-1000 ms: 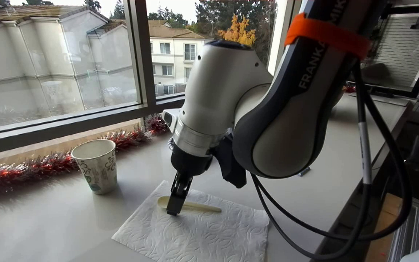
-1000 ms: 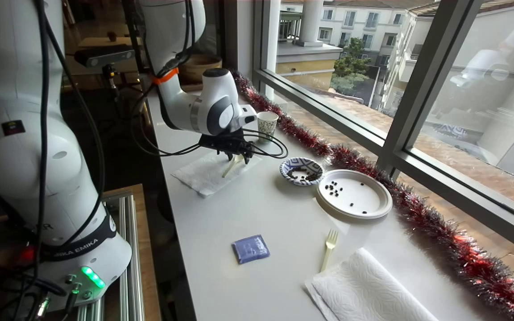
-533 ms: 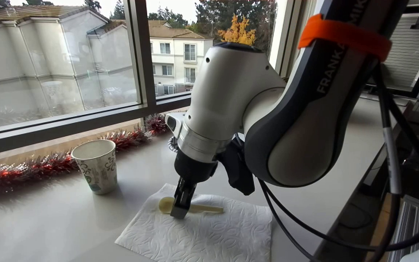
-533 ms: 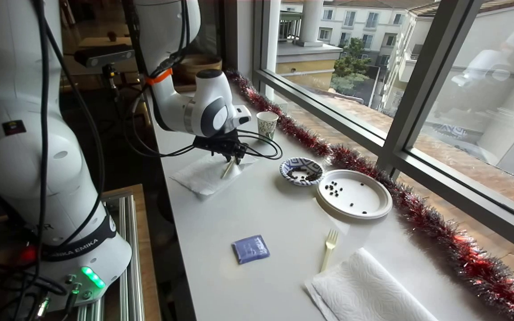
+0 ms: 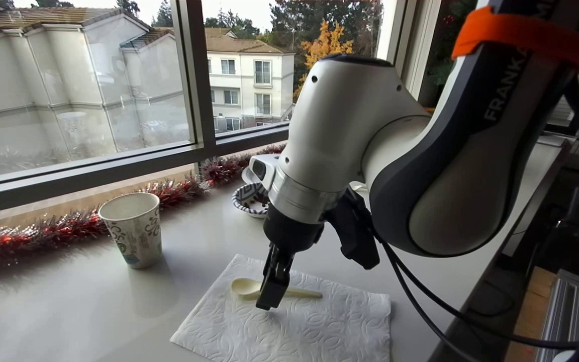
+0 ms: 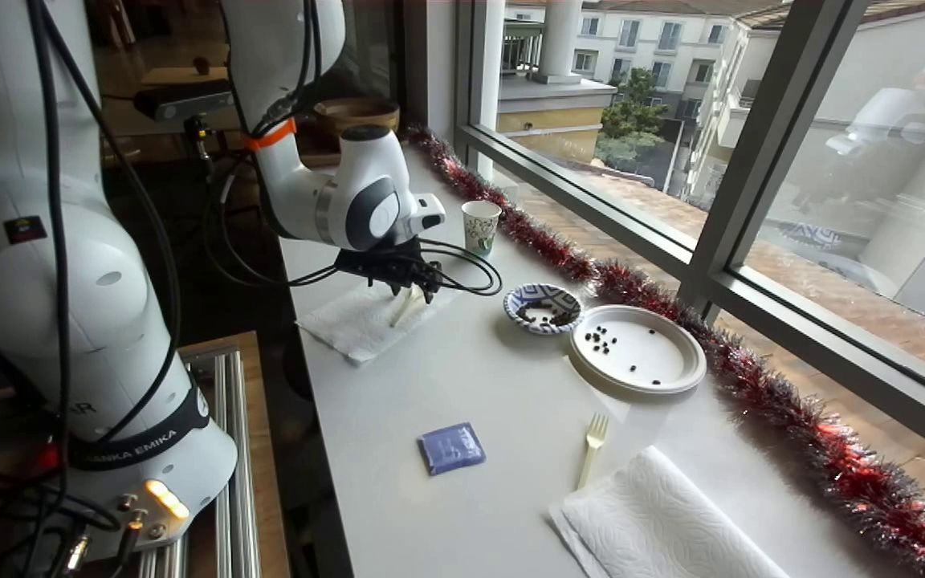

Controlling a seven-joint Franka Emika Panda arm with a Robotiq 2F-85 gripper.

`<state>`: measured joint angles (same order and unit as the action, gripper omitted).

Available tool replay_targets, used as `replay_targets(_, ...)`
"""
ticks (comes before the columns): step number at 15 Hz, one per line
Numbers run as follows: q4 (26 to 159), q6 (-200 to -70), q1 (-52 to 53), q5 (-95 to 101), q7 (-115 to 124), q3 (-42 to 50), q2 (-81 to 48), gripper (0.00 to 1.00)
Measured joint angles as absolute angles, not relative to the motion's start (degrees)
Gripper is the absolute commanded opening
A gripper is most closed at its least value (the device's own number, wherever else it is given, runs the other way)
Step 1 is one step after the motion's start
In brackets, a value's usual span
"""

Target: Remove the spoon from the napkin and use it to take some coffee beans from the bowl and put them in the coffee cup.

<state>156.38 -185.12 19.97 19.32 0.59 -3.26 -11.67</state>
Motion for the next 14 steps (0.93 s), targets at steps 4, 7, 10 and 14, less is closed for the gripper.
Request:
replay_targets(4,157.51,-185.03,19.94,19.28,0.83,-3.33,-10.26,0.49)
replay_targets(7,157.27,-185.02,19.84,19.29,0.86,-3.34,-10.26,0.33)
replay_targets(10,157.28,-185.02,19.52,19.29,0.86,-3.56,-10.36,0.09)
replay_targets(14,157.28,-184.63,19.13,19.29,0.86,-3.99,-10.45,0.04)
